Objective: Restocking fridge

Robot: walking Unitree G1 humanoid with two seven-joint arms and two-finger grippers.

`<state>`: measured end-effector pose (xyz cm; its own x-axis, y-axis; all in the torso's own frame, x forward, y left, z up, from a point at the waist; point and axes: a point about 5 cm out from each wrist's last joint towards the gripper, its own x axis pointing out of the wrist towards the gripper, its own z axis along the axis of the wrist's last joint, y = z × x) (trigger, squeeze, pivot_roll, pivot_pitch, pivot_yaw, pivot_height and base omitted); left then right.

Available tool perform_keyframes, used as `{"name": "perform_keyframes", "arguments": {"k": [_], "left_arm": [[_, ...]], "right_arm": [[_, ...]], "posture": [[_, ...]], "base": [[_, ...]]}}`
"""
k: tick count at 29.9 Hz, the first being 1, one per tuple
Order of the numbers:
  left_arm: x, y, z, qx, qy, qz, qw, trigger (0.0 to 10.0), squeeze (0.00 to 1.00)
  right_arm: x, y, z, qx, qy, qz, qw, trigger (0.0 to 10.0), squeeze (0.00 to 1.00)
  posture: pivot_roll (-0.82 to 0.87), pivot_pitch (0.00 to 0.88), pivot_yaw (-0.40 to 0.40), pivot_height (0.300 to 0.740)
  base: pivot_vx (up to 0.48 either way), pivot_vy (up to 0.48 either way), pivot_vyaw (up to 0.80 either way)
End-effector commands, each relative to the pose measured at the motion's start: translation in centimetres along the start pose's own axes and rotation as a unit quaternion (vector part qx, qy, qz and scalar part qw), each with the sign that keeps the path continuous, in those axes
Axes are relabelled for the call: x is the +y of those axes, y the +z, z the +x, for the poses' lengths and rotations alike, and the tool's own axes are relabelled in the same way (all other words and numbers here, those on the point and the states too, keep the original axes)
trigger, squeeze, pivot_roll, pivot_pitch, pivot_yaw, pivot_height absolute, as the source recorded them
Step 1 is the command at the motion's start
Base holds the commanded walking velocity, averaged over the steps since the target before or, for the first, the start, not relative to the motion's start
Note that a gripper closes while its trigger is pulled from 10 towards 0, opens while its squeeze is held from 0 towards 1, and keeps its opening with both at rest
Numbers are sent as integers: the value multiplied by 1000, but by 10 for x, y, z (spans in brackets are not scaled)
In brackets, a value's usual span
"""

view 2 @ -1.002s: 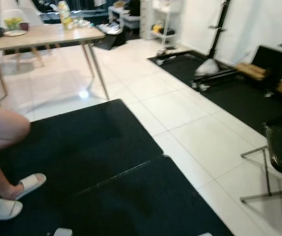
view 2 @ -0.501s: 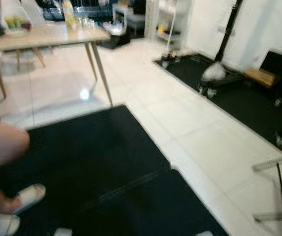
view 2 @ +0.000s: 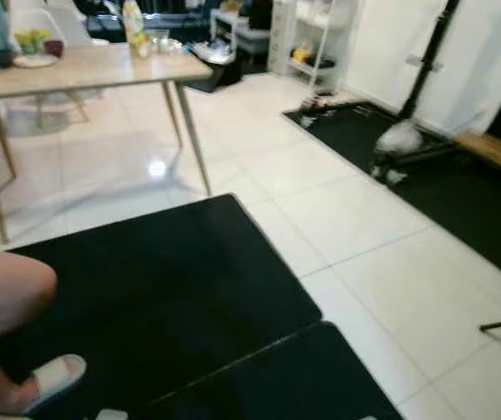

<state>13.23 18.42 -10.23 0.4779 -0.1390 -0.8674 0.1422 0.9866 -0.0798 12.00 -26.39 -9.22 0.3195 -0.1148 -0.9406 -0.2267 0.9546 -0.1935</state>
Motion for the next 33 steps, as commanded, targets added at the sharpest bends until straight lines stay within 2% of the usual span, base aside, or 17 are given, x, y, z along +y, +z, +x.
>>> {"name": "perform_keyframes", "arguments": {"k": [1, 13, 17, 33], "left_arm": [[-3, -12, -2, 22, -4, 1, 1000, 10000, 0], [1, -12, -2, 24, -1, 9, 1000, 10000, 0], [2, -10, -2, 21, 0, 10, 1000, 10000, 0], [1, -12, -3, 24, -2, 8, 1000, 10000, 0]], "right_arm": [[3, 0, 0, 0, 2, 0, 1000, 10000, 0], [7, -2, 1, 10, 3, -9, 1000, 10000, 0], [8, -1, 2, 10, 0, -11, 1000, 10000, 0], [7, -10, 1, 21, -4, -9, 1000, 10000, 0]], "posture": [[-13, 0, -39, 740], [-4, 0, -35, 740], [-3, 0, -35, 740], [-3, 0, -31, 740]], "base": [[341, 0, 0], [341, 0, 0], [342, 0, -692], [342, 0, 0]]}}
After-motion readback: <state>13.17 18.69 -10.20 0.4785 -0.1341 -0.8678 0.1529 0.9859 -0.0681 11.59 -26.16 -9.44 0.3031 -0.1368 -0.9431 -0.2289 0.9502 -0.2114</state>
